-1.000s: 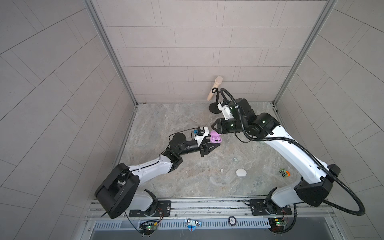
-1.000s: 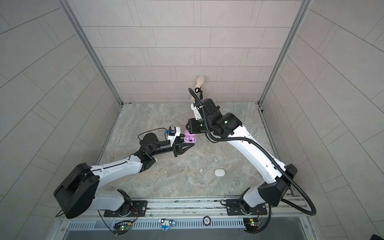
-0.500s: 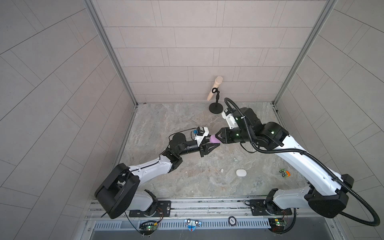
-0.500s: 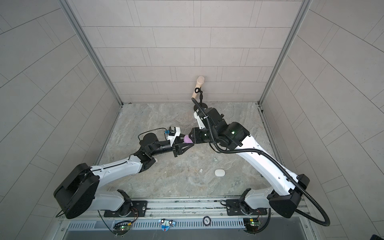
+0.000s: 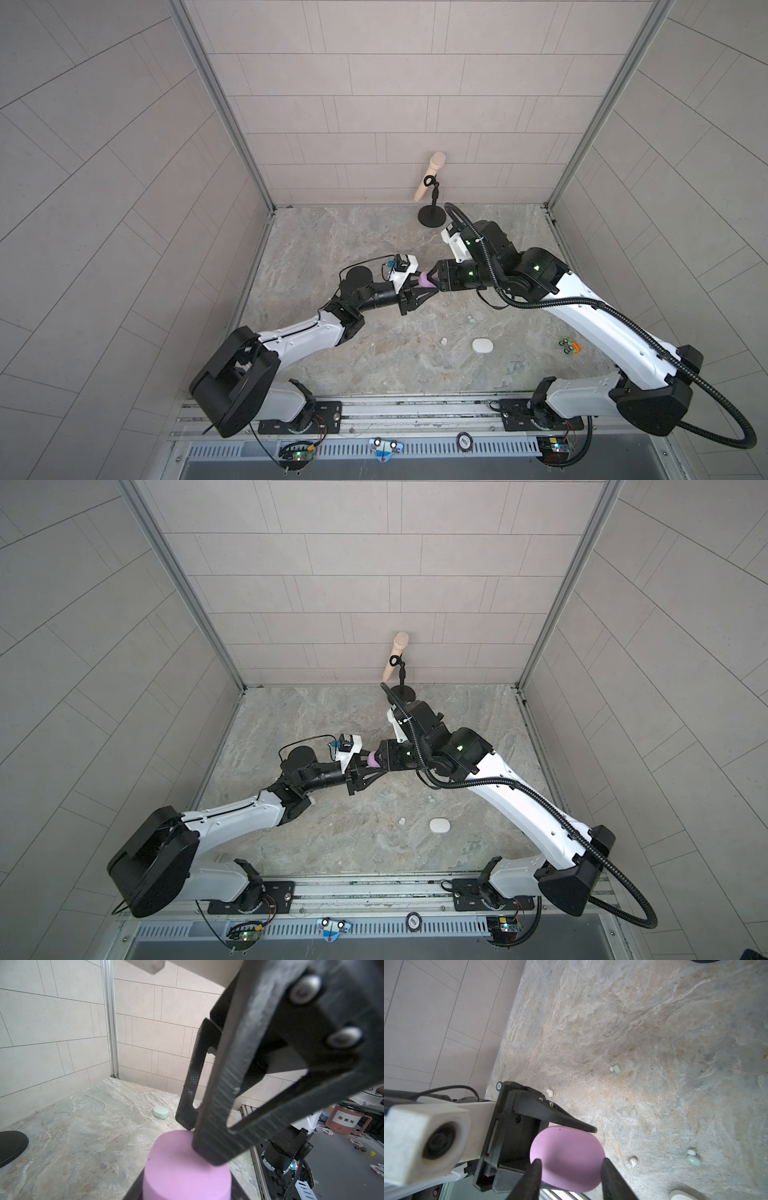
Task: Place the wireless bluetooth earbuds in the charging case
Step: 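Grasp the closed pink case with the right gripper while the left gripper releases it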
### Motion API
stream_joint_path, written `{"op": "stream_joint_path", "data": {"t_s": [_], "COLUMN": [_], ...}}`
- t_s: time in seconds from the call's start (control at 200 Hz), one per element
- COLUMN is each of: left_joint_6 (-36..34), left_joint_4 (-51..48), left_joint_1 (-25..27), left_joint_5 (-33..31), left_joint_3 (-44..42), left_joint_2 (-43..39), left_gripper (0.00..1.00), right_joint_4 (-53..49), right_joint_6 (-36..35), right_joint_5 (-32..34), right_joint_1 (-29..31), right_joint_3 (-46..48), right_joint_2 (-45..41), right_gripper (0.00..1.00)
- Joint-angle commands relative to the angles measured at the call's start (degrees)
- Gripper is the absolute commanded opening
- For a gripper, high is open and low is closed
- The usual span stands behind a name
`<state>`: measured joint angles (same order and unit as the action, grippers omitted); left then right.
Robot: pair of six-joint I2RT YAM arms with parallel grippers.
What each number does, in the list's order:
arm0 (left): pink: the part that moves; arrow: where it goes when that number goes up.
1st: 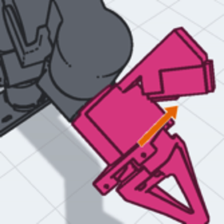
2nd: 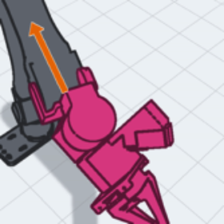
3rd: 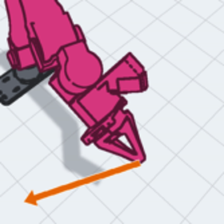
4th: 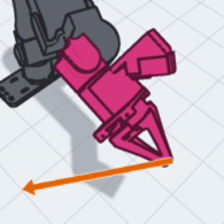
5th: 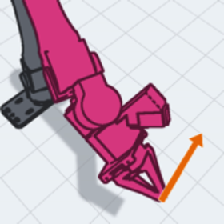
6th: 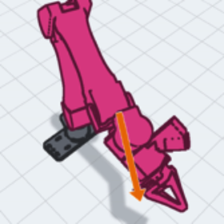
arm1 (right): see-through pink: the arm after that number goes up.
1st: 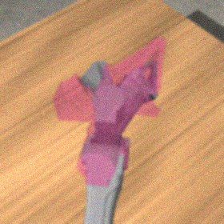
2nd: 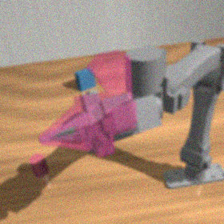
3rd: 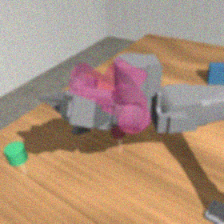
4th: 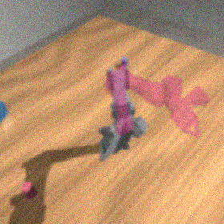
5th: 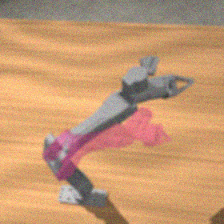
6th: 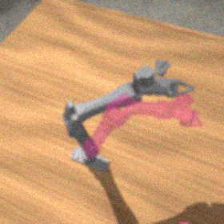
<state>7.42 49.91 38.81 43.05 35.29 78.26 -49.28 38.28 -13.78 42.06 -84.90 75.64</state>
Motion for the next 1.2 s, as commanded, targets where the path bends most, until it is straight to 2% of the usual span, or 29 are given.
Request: {"op": "stream_joint_path", "data": {"t_s": [0.0,0.06,0.195,0.37,0.921,1.196], "left_joint_6": [-0.6,-1.2,-2.1,-2.4,-3.1,-3.2], "left_joint_4": [3.3,2.5,0.8,0.5,0.3,0.2], "left_joint_1": [0.3,0.3,0.5,1.1,1.1,1.1], "left_joint_5": [0.3,0.3,0.5,0.4,0.0,-0.2], "left_joint_3": [-0.3,-0.1,0.3,0.3,0.2,0.1], "left_joint_2": [-1.5,-1.9,-2.1,-1.6,-2.2,-2.3], "left_gripper": [0.22,0.22,0.23,0.23,0.23,0.23], "right_joint_4": [-0.8,-1.0,-2.0,-1.4,0.4,0.5], "right_joint_6": [0.3,0.6,0.4,0.4,3.2,4.2], "right_joint_5": [0.1,0.3,1.4,0.1,-2.7,-3.2], "right_joint_1": [0.4,0.4,0.1,0.2,0.6,0.6], "right_joint_3": [-1.3,-1.1,-1.9,-2.5,-0.9,-0.6], "right_joint_2": [0.0,0.0,0.1,1.6,4.0,4.3], "right_gripper": [0.58,0.61,0.76,0.81,0.8,0.69]}}
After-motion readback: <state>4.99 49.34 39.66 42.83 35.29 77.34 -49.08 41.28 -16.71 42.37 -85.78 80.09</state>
